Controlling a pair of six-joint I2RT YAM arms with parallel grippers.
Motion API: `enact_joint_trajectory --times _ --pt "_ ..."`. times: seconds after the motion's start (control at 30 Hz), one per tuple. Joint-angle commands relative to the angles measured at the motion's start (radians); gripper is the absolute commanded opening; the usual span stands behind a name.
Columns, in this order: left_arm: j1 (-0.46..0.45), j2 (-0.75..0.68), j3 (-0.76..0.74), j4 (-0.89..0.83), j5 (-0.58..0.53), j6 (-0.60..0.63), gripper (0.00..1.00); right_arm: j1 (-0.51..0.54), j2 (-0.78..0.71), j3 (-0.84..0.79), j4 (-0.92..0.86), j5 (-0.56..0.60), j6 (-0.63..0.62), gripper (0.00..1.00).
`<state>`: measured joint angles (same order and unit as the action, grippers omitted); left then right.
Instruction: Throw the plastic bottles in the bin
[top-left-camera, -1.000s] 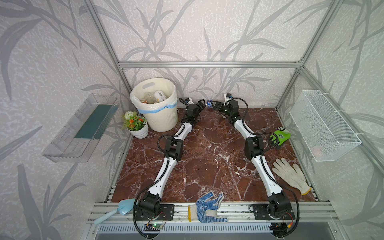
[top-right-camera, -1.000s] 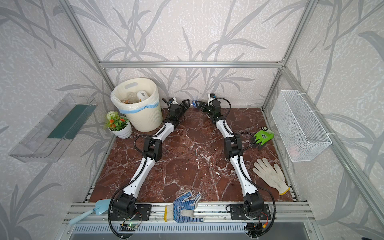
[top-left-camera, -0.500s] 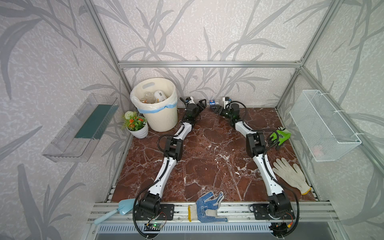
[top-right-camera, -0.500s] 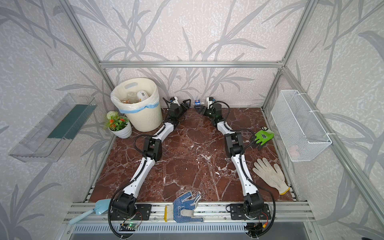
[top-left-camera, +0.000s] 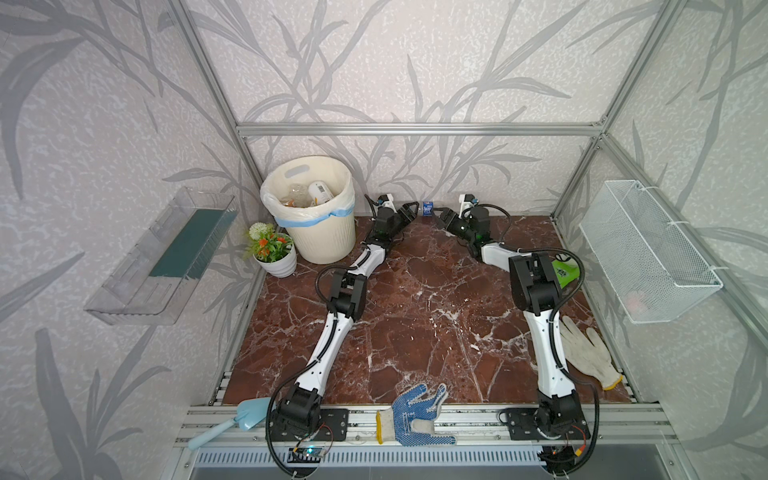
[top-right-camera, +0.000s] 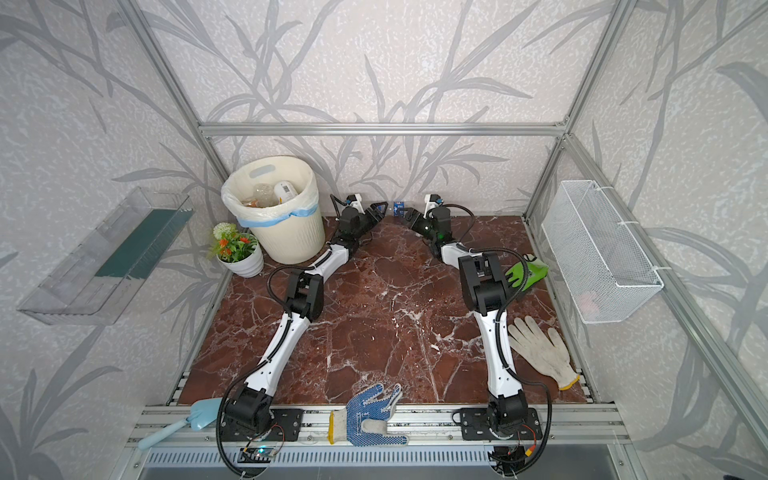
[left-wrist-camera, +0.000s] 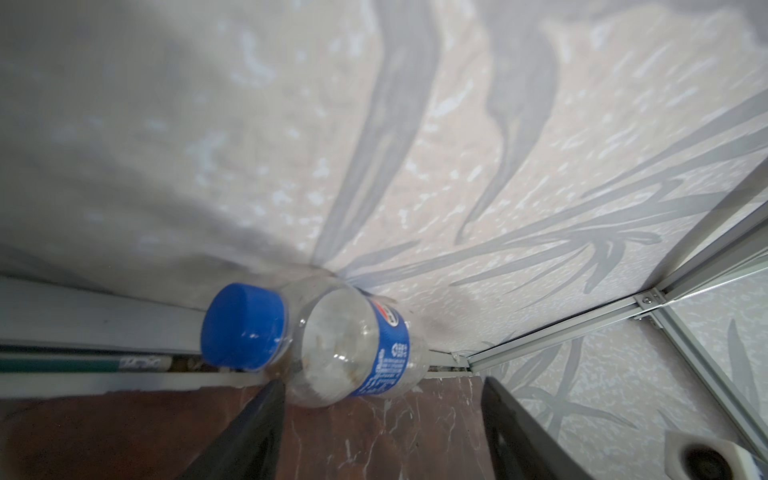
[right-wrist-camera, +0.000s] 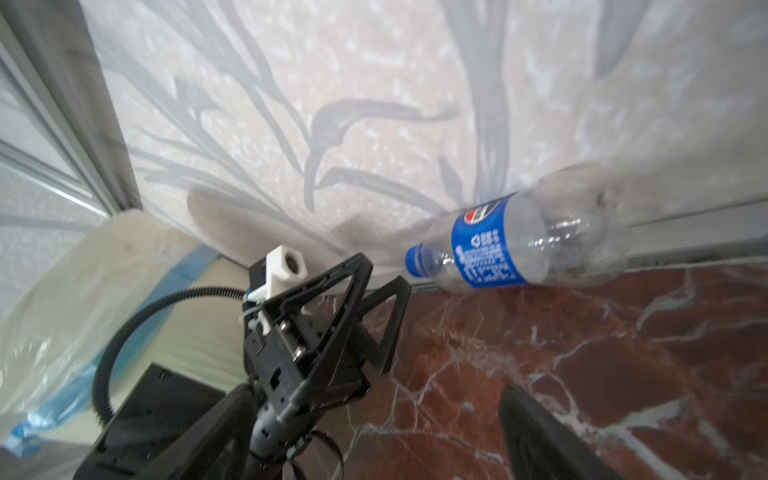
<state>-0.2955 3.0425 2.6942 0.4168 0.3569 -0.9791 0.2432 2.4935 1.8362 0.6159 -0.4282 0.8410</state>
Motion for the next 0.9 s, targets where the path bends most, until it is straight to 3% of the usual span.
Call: enact_joint_trajectory --times 0.0,0.1,0.17,0.27,0.43,0.63,0.87 --pt "0.011 -0.045 0.05 0.005 0.049 0.0 0.74 0.018 0.077 0.119 -0.104 0.156 0.128 0.92" --pt "0.033 -0.101 -0.01 0.043 0.133 0.0 0.74 0.042 0.103 0.184 -0.171 0.249 0.161 0.94" --pt "0.049 -0.168 -0.063 0.011 0.198 0.027 0.8 0.058 0.099 0.192 -0.193 0.304 0.187 0.95" --pt "0.058 -0.339 -0.225 -0.128 0.255 0.175 0.85 0.082 0.102 0.197 -0.214 0.374 0.266 0.96" --pt "0.045 -0.648 -0.458 -0.55 0.172 0.553 0.86 0.121 0.165 0.272 -0.25 0.467 0.394 0.96" --pt "0.032 -0.915 -0.744 -0.74 0.063 0.72 0.85 0.14 0.297 0.462 -0.334 0.545 0.52 0.96" --pt "0.036 -1.162 -0.999 -0.864 -0.046 0.835 0.84 0.138 0.465 0.748 -0.452 0.632 0.54 0.98"
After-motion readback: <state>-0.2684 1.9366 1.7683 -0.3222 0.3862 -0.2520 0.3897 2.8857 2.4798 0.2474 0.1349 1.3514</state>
